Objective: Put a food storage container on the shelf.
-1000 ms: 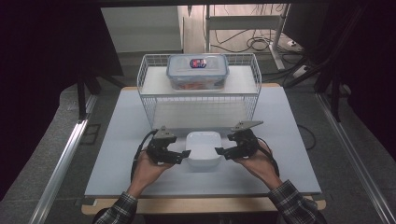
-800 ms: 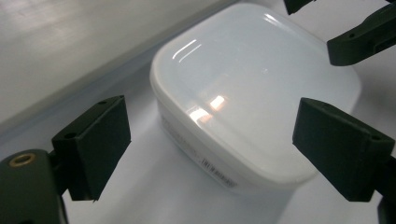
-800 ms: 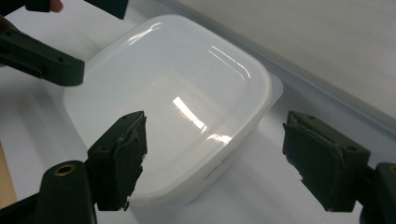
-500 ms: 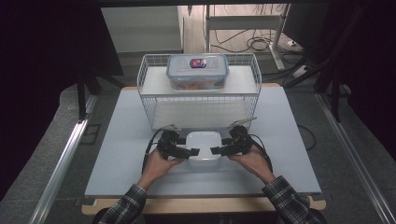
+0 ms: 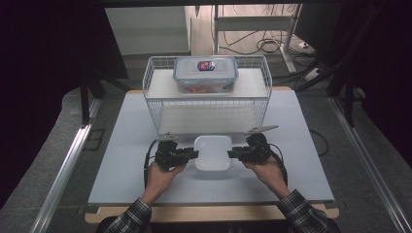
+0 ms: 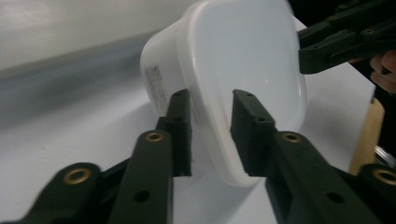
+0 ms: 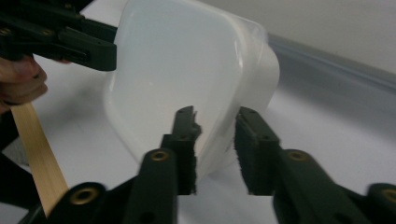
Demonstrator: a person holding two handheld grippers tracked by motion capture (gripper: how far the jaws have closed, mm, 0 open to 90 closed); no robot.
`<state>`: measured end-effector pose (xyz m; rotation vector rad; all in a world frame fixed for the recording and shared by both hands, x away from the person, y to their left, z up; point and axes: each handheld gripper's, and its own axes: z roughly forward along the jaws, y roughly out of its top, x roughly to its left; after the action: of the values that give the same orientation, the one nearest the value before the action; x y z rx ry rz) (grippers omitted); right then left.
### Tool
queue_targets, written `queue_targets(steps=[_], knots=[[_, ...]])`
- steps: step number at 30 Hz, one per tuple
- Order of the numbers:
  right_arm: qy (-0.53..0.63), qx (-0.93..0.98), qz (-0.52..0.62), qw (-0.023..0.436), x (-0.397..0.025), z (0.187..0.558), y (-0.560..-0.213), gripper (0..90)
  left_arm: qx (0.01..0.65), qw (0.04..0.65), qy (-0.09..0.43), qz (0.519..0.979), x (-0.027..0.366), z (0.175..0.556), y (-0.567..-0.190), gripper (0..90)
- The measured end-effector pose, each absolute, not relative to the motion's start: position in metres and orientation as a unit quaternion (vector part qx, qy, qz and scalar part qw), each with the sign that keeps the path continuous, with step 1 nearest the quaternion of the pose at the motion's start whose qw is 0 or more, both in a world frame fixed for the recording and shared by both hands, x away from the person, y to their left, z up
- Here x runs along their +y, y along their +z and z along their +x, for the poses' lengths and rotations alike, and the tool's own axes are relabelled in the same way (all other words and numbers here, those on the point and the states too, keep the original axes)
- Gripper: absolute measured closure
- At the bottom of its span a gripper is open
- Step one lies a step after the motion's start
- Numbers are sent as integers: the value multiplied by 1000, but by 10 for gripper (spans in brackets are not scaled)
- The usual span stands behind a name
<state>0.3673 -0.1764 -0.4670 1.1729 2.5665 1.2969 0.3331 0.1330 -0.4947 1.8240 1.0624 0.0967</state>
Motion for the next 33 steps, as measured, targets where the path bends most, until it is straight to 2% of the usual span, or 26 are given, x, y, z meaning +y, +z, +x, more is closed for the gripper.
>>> queue_targets(steps=[2, 8, 14, 18, 33], knots=[[423, 824, 376, 30, -177, 367, -468, 782, 442, 496, 40, 747, 134, 333, -495, 779], [439, 813, 382, 28, -177, 367, -471, 777, 452, 503, 29, 736, 136, 334, -498, 783], [449, 800, 394, 41, -174, 367, -477, 732, 458, 504, 28, 732, 136, 334, -498, 776], [450, 798, 399, 51, -172, 365, -475, 777, 457, 491, 47, 740, 134, 333, -497, 787], [467, 796, 377, 82, -172, 361, -456, 779, 438, 497, 89, 744, 133, 330, -472, 787]])
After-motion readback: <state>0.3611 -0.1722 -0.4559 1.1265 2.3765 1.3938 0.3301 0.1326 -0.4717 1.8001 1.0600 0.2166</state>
